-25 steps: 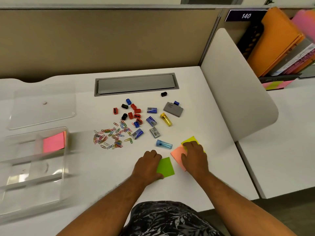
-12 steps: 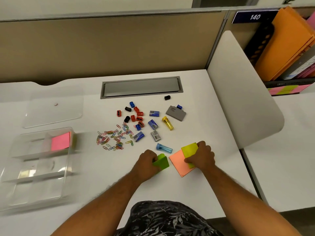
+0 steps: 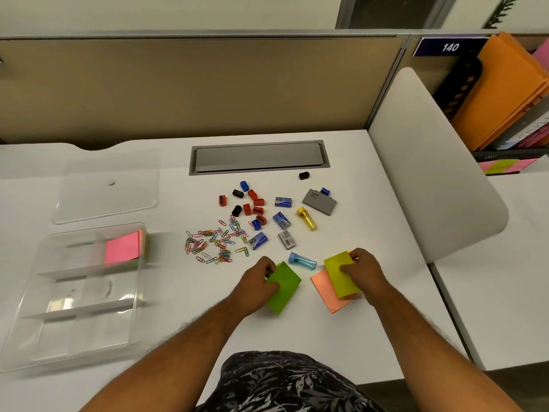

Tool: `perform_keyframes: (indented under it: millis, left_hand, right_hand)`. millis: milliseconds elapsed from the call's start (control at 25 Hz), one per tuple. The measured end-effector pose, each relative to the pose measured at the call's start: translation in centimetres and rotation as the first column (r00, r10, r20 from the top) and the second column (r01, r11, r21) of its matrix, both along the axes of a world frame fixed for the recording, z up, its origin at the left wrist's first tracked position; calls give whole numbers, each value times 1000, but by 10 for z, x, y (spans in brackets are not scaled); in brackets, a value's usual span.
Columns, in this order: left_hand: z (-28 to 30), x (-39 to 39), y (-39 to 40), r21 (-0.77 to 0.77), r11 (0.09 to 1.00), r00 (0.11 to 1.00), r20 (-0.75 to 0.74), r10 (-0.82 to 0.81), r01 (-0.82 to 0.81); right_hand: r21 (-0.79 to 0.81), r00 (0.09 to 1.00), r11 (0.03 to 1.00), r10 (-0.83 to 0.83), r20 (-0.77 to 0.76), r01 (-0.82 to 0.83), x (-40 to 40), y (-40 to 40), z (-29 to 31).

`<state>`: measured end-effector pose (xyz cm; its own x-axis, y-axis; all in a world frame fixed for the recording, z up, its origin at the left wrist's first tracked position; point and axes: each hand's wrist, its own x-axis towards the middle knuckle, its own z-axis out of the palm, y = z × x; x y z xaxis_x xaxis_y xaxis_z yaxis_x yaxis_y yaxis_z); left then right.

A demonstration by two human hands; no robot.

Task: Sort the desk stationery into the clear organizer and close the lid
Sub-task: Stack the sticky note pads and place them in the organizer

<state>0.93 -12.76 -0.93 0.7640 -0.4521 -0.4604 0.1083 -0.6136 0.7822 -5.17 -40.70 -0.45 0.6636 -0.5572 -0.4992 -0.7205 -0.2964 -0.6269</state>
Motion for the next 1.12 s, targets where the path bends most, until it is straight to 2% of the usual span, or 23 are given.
perform_keyframes:
  millis: [80,200,320,440,560,760,840,960,1120]
  left_hand:
    - [8,4,16,-46,999,1000,-9,18,-18]
    - [21,11,46,-106,993,998,29,52,-48]
    - [29,24,95,-161,975,976,132,174,-152]
    - [35,45,155,-163,944,913,252,321,-287]
    - [41,71,214,-162,897,823,356,443,-412]
    - [41,116,298,-163,828,701,459,545,-537]
    - [41,134,317,-137,835,705,473,528,-533]
    - [36,160,328,-103,856,739,459,492,-506]
    - [21,183,330,43,920,829,452,329,-389]
  right_hand:
    - [34,990,995,-93,107,90,4,24,16]
    - [220,950,960,-223,220,174,16,70,43]
    - [309,959,947,-162,231,85,42,135,63]
    - [388,959,920,-63,278,-52,74,206,72]
    - [547,967,837,-108,232,-37,101,268,73]
    - [665,985,746,-89,146,-31,130,343,65]
    - [635,984,764,-2,177,-113,141,360,64]
    - [501,954,827,134,269,-257,155,375,60]
    - [352,922,892,151,357,-283,169,385,61]
